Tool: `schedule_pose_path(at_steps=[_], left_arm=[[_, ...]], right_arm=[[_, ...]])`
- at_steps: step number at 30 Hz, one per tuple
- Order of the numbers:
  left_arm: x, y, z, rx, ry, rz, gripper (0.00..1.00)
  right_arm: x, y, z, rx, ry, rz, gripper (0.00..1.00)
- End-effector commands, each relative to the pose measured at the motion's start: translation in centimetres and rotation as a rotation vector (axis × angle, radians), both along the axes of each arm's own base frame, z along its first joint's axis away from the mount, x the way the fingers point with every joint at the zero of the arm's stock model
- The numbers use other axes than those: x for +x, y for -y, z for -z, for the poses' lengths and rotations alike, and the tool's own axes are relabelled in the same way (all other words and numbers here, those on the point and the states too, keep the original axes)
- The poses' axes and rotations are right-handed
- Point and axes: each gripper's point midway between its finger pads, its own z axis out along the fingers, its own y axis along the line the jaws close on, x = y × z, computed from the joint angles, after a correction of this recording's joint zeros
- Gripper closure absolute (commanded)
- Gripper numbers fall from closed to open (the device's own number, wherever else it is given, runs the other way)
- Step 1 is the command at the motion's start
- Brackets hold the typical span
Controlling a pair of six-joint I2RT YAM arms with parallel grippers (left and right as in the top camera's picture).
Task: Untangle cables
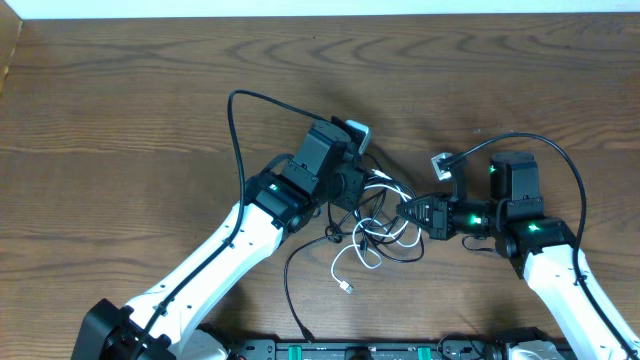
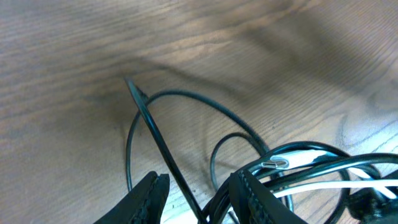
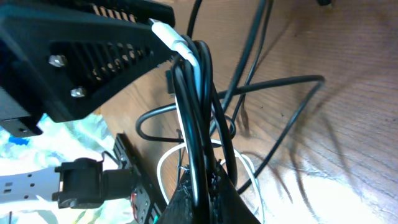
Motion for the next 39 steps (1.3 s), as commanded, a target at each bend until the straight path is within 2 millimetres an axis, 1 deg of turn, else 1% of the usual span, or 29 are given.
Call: schedule_pose_path(at_steps=[1,3,7,11,17,21,22,24,27,28,29,31,37,38,39], left_arm=[[-0.3,-0.3,-0.7,0.001,-0.003,-0.005,0.62],[-0.7,-0.1,-0.6,-0.001,-0.012,0.022,0.57],[-2.0,1.0,-0.8,-0.032,-0.023,0.141,0.50],[-2.2,1.0,-0.7,-0.029,-0.029,0.149,0.50],[-2.2,1.0,-0.6,-0.014,-0.010,0.172,0.50],[-1.9,0.8,-0.6,-0.002,-0.003,0.161,0.51],[-1.8,0.6,-0.5,0.009,0.004,0.151,0.51],[-1.6,0.4,-0.5,0.017,0.010,0.146,0.59],[-1.1,-0.2,-0.3,0.052,0.028,0.114,0.78],[-0.8,-0.5,-0.3,0.064,0.035,0.102,0.81],[-0.6,-0.7,-0.2,0.076,0.043,0.090,0.81],[-0.3,-1.0,-0.2,0.092,0.055,0.073,0.92],[0.2,-1.3,-0.3,0.103,0.072,0.051,0.92],[0.5,-1.7,-0.3,0.118,0.079,0.019,0.92],[1.3,-2.8,-0.3,0.148,0.094,-0.059,0.92]], right_arm=[[-0.7,-0.5,-1.3,0.053,0.034,-0.053,0.99],[-0.8,-0.6,-1.4,0.063,0.033,-0.061,0.99],[-0.8,-0.7,-1.5,0.068,0.033,-0.064,0.99],[-1.3,-1.0,-2.2,0.109,0.033,-0.097,0.99],[-2.8,-1.8,-3.9,0.216,0.021,-0.184,0.99],[-4.5,-2.2,-5.7,0.327,0.044,-0.291,0.99],[-5.2,-2.2,-6.7,0.380,0.056,-0.335,0.99],[-5.6,-2.0,-7.3,0.417,0.055,-0.355,0.99],[-5.6,-1.8,-7.6,0.437,0.054,-0.358,0.99],[-5.6,-1.7,-7.7,0.443,0.054,-0.359,0.99],[-5.6,-1.6,-7.8,0.449,0.054,-0.359,0.99],[-5.7,-1.4,-8.2,0.473,0.053,-0.366,0.99],[-5.6,-1.3,-8.2,0.472,0.049,-0.359,0.99],[-5.6,-1.3,-8.1,0.469,0.049,-0.356,0.99],[-5.4,-1.3,-7.9,0.453,0.051,-0.344,0.99]])
